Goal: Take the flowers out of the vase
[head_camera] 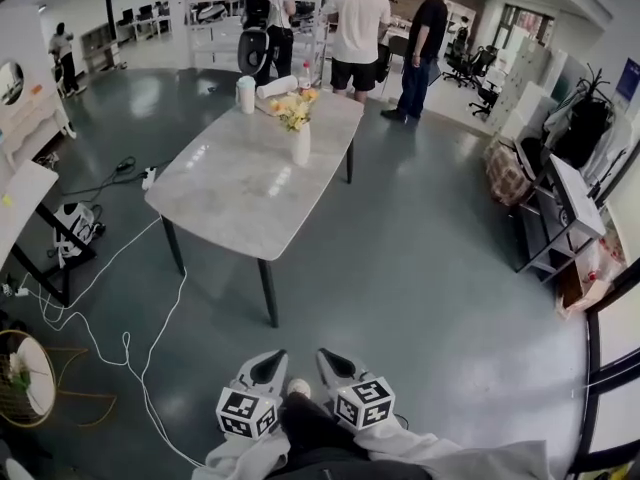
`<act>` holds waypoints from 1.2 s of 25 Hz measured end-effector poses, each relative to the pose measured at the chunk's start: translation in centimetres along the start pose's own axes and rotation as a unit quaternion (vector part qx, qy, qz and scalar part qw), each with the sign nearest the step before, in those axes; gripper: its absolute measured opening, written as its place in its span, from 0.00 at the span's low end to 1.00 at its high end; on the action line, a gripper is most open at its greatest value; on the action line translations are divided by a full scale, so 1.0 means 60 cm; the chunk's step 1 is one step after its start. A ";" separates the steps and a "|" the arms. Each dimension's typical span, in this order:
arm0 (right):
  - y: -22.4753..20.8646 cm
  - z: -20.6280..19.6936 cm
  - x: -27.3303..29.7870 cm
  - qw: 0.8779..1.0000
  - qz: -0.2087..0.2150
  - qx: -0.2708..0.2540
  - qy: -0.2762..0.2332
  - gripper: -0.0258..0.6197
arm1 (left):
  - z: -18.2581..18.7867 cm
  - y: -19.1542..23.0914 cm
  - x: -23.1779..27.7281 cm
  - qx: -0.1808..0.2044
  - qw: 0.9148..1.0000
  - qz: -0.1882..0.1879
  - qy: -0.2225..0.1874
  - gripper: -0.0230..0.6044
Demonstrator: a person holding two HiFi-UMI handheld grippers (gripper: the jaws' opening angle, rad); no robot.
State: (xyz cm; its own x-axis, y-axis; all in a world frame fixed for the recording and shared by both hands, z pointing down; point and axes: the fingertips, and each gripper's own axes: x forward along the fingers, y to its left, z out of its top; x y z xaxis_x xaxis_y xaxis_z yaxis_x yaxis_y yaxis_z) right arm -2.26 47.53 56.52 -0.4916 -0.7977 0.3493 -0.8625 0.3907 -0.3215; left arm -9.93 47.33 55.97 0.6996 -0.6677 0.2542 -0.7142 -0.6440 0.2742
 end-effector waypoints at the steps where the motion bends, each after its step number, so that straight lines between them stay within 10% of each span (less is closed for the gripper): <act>1: -0.008 0.010 0.011 1.000 -0.003 0.001 -0.002 0.04 | 0.009 0.010 0.012 0.001 1.000 -0.002 -0.001 0.04; 16: -0.101 0.175 0.171 0.998 -0.015 -0.026 -0.053 0.04 | 0.130 0.119 0.178 0.009 0.999 -0.025 -0.025 0.04; 30: -0.165 0.174 0.219 0.998 -0.032 0.000 -0.050 0.04 | 0.131 0.151 0.257 0.011 0.999 -0.046 -0.011 0.04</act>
State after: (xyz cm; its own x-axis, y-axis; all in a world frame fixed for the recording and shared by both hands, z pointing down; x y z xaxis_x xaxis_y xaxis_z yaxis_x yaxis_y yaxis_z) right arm 1.09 28.39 55.13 -0.4210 -0.8628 0.2800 -0.8920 0.3376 -0.3007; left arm -5.80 28.25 55.06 0.7619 -0.6131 0.2086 -0.6473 -0.7107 0.2753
